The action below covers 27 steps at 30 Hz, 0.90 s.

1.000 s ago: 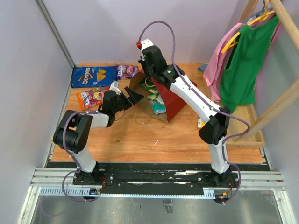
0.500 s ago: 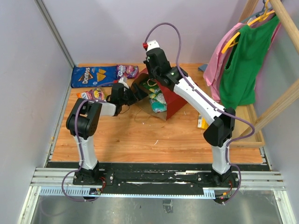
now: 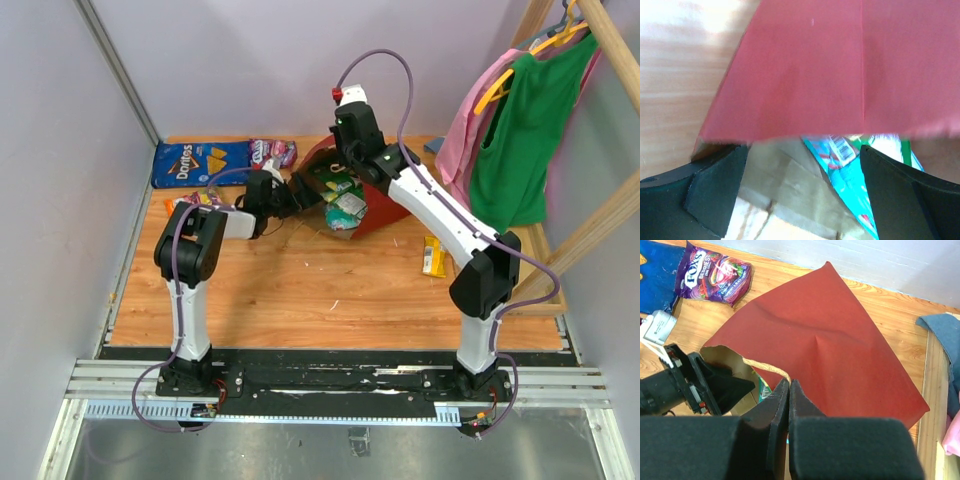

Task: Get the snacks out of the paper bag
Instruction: Take out the snack from the paper bag.

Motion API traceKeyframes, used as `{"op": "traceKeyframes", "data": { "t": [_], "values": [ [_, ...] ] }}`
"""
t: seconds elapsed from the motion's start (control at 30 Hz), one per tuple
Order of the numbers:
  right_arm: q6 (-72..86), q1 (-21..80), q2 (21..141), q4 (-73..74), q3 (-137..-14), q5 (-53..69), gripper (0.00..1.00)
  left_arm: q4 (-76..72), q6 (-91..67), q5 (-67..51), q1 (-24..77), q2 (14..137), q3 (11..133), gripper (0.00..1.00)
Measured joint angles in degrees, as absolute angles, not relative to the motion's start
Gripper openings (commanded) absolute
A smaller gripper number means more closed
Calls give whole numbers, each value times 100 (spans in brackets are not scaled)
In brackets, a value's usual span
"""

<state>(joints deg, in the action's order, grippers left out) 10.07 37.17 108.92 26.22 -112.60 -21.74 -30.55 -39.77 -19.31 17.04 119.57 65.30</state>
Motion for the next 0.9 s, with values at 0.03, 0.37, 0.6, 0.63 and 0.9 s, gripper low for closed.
{"op": "traceKeyframes", "data": {
  "t": [0.03, 0.37, 0.6, 0.63, 0.9],
  "values": [
    [1013, 3719, 10860, 2574, -11205, -2176, 1, -2991, -3970, -1909, 1728, 11837, 6405, 99],
    [1160, 3719, 10669, 2187, -10726, -2198, 1, -3107, -4399, -1909, 2777, 10932, 5610, 86],
    [1313, 3719, 10492, 2005, -10215, -1979, 1, -3251, -4687, -1852, 2902, 11050, 5527, 82],
    [1328, 3719, 10471, 1990, -10162, -1942, 1, -3282, -4716, -1846, 2902, 11065, 5487, 81],
    [1500, 3723, 10326, 1920, -9751, -1503, 1, -3315, -4888, -1745, 2908, 11104, 5290, 82]
  ]
}}
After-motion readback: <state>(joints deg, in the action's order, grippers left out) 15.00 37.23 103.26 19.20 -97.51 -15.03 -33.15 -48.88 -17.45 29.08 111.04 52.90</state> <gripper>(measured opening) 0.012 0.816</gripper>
